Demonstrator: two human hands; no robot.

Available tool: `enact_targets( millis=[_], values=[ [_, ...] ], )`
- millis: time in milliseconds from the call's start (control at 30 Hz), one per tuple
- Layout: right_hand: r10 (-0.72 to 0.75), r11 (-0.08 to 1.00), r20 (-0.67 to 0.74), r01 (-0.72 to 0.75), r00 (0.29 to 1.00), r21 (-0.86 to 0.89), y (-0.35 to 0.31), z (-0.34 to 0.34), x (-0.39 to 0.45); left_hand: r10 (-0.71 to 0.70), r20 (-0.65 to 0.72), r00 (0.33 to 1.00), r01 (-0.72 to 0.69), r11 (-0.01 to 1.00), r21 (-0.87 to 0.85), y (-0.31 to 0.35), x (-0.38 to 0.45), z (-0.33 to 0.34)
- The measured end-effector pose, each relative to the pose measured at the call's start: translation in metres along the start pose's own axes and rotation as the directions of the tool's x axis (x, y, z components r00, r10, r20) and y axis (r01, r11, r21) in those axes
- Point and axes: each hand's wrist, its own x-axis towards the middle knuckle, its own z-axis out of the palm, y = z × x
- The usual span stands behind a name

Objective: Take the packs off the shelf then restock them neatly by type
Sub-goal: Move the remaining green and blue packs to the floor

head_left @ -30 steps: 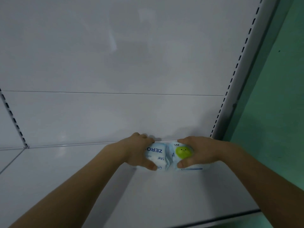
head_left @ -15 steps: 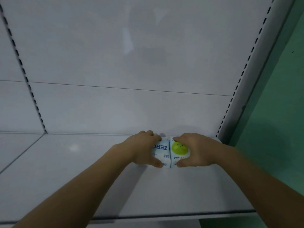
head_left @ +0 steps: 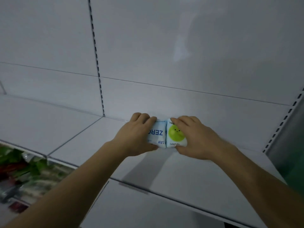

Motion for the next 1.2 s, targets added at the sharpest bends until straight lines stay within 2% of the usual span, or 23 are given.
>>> enact_targets(
  millis=[233, 733, 900, 1200],
  values=[
    [-0.172, 0.985, -0.085, 0.174, 0.981, 0.018, -0.082, -0.009, 0.046, -0.173, -0.141, 0.975, 0.187, 0.978, 0.095, -0.058, -0.073, -0.043],
    [-0.492, 0.861, -0.163, 0.506, 0.855, 0.054, -0.356, -0.003, 0.138, -0.483, -0.219, 0.848, 0.526, 0.816, 0.240, -0.216, -0.285, -0.148],
    [-0.581, 0.795, -0.169, 0.600, 0.796, 0.089, -0.445, 0.013, 0.164, -0.574, -0.242, 0.783, 0.622, 0.737, 0.264, -0.262, -0.354, -0.169],
    [-0.732, 0.650, -0.157, 0.749, 0.663, 0.133, -0.590, 0.054, 0.235, -0.743, -0.270, 0.612, 0.787, 0.541, 0.297, -0.359, -0.446, -0.174]
  ],
)
